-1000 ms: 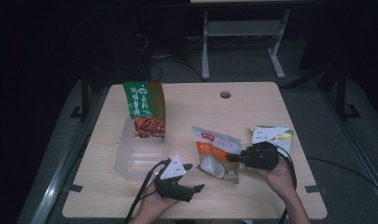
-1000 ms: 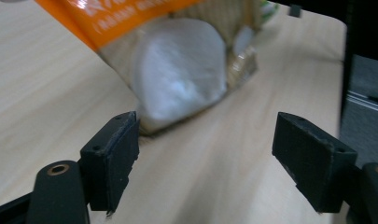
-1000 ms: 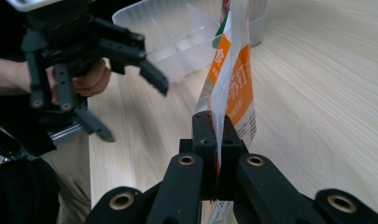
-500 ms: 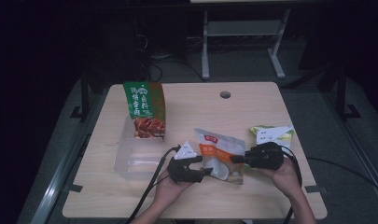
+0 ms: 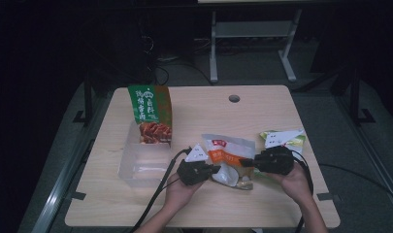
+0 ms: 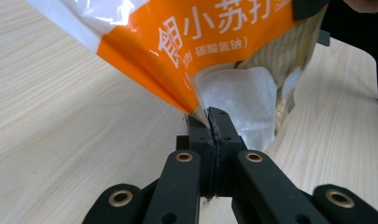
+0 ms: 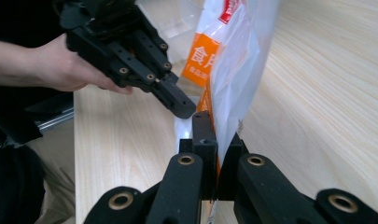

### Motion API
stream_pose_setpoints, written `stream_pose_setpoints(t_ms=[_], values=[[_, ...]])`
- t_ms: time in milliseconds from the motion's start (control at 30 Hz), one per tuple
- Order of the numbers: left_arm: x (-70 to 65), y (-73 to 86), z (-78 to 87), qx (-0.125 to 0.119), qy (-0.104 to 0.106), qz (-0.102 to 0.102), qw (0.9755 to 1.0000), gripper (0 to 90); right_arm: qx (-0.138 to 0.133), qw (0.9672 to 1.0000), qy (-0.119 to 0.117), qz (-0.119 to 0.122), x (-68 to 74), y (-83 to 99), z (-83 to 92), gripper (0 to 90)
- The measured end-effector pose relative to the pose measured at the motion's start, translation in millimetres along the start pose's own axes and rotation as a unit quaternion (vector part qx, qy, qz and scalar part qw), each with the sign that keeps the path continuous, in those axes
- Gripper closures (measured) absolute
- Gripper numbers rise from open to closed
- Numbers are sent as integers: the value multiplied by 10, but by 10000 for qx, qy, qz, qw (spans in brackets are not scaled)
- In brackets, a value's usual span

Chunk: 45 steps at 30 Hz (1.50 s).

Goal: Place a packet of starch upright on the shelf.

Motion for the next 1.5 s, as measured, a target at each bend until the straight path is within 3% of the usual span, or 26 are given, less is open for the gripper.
stream_pose_setpoints(t_ms=[167,400,533,667,767,833,1033,1200,1500], values=[[-26,18,47,-15,-105,-50,9999,895,8,9997,235,-8,5,-16,-45,881],[-48,39,121,-43,-151,-67,9999,895,174,9994,313,-31,63,-27,-204,785],[-40,72,145,-25,-138,-64,9999,893,252,9994,238,-27,99,-31,-307,849],[-15,89,184,-67,-52,111,9999,872,206,9996,170,-50,110,-35,-315,898],[-24,93,216,0,-164,-41,9999,817,150,9997,146,-103,109,-35,-304,900],[-32,98,254,-26,-230,-81,9997,729,121,9998,143,-104,114,-40,-289,900],[-126,106,390,-151,-304,-314,9989,651,3,9996,236,-145,133,-69,-231,900],[-175,94,490,-160,-188,-462,9986,623,-77,9993,335,-134,140,-106,-182,900],[-184,160,671,-116,152,-530,9984,576,-117,9989,399,-199,102,-156,-149,900]])
Point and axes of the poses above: each handheld gripper's, and its own axes: z roughly backward along the jaws, y roughly out of its underside, x roughly to its left, the point moved 3 cm from there along -z, roughly forward along the jaws, and after that the axes turned 8 degrees about -x, right-handed, at the moved point
